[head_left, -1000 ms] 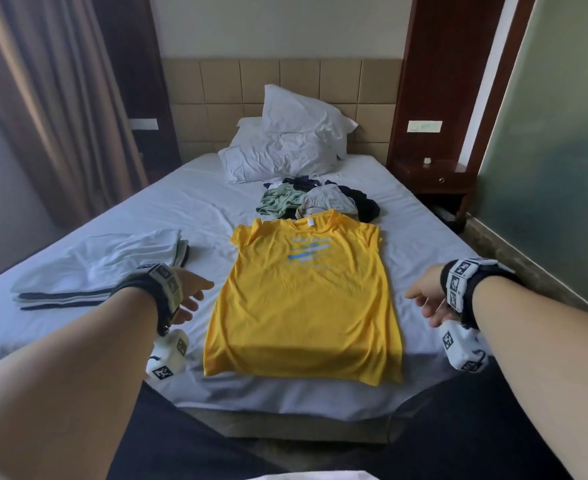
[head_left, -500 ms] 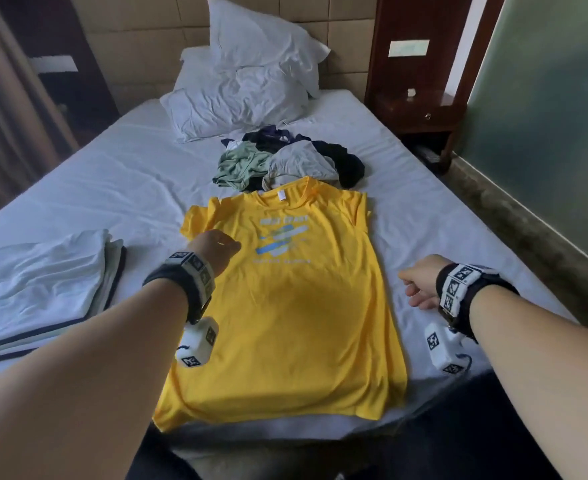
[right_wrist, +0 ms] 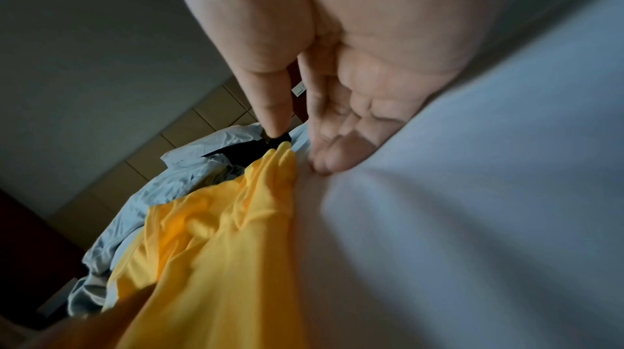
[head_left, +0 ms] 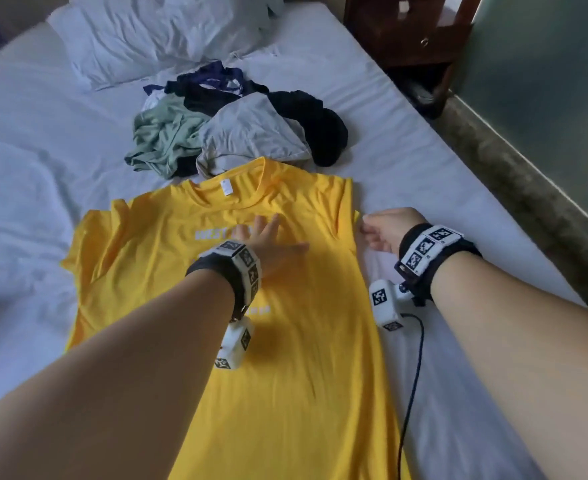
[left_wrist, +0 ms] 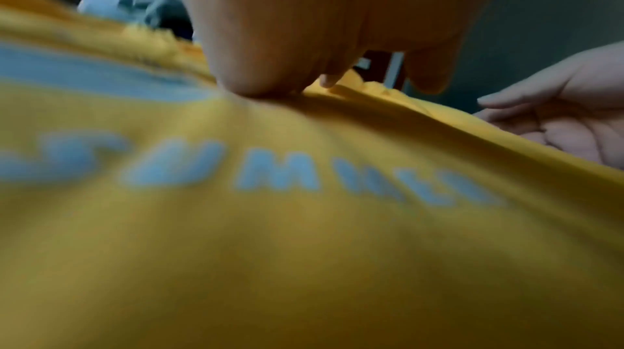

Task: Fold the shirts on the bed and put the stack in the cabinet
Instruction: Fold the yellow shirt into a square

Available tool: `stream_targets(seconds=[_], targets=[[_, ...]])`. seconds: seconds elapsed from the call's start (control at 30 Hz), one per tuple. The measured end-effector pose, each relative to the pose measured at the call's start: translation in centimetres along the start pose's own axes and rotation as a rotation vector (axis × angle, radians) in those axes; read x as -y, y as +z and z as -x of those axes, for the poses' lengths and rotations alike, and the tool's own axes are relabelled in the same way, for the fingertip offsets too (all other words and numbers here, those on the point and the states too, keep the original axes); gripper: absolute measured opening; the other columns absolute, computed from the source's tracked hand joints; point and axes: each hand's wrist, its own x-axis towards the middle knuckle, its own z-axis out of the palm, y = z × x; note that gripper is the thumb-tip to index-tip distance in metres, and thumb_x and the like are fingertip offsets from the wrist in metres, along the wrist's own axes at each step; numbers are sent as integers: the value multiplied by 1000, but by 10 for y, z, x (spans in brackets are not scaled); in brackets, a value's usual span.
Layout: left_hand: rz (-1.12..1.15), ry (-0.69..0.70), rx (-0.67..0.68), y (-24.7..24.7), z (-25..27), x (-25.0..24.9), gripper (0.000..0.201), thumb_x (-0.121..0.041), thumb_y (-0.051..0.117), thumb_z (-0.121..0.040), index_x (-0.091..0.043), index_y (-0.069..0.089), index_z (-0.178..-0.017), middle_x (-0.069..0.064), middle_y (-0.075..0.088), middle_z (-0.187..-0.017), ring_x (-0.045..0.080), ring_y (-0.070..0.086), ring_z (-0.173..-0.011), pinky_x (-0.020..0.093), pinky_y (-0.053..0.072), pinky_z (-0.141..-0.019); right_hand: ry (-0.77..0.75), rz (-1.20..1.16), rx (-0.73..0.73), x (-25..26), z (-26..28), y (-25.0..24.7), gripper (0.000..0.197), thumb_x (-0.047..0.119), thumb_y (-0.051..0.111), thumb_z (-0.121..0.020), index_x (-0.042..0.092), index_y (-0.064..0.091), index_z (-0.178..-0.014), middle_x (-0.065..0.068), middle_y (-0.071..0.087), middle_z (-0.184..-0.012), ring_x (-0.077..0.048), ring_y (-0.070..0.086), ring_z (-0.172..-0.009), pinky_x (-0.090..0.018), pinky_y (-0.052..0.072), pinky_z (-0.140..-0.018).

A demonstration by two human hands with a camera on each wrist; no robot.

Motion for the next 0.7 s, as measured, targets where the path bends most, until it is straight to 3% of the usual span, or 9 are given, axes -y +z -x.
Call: stream_targets(seconds=[0.1,0.2,0.3,0.37,0.43,0.5,0.57,0.63,0.7], targets=[[-9,-64,113,13,-19,-1,103,-94,33,-79,-48,-14,-158,-12,-27,-166,30,-27,-153,62,-5,-123,-8,263,16,18,-33,15,31,38,76,-85,9,73,-95,-11,74,-86,-22,67,-77,-39,60,-82],[6,-99,153,17,-25,-1,101,-96,25,-77,-49,-15,-157,-12,-29,-165,30,-29,-152,61,-11,-122,-5,503,22,25,-46,20,41,48,75,-83,10,71,-98,-12,73,-91,-29,69,-82,-40,59,-87],[39,-133,154,18,-25,-1,97,-95,23,-79,-49,-13,-157,-13,-28,-165,29,-30,-152,60,-13,-121,6,374,78,24,-45,13,24,39,74,-87,16,69,-90,-14,73,-88,-26,64,-69,-43,59,-85],[47,-151,145,17,-23,-3,95,-94,23,-81,-49,-12,-158,-13,-27,-166,29,-29,-152,60,-13,-121,11,205,106,20,-40,-1,15,32,75,-86,18,69,-86,-18,74,-91,-30,67,-74,-51,59,-88],[37,-162,135,14,-18,-8,95,-94,24,-81,-49,-11,-158,-12,-25,-167,30,-27,-153,61,-12,-121,6,81,97,16,-31,-18,15,26,74,-88,14,65,-85,-23,69,-87,-32,65,-71,-52,59,-79],[9,-177,132,10,-15,-17,98,-92,28,-82,-45,-9,-160,-9,-22,-168,32,-23,-154,61,-9,-122,2,-25,34,11,-19,-36,15,17,71,-93,10,60,-85,-18,62,-79,-27,59,-60,-40,56,-61],[-68,-208,112,3,-16,-30,103,-88,39,-84,-37,-4,-162,0,-14,-170,37,-9,-156,61,4,-124,3,-52,-33,5,-11,-48,11,12,68,-95,9,59,-88,-13,59,-75,-21,57,-54,-33,51,-53],[-224,-194,35,-5,-15,-52,104,-83,48,-84,-27,7,-162,11,3,-169,42,9,-154,59,21,-121,39,8,-73,-5,-5,-57,8,11,67,-95,8,60,-99,-14,63,-73,-20,61,-52,-32,53,-50],[-291,-93,-83,-10,-15,-75,97,-76,55,-85,-25,18,-160,11,15,-164,40,14,-151,56,26,-119,121,116,-55,-13,2,-60,15,7,66,-91,4,62,-105,-17,66,-67,-27,64,-51,-38,58,-52]])
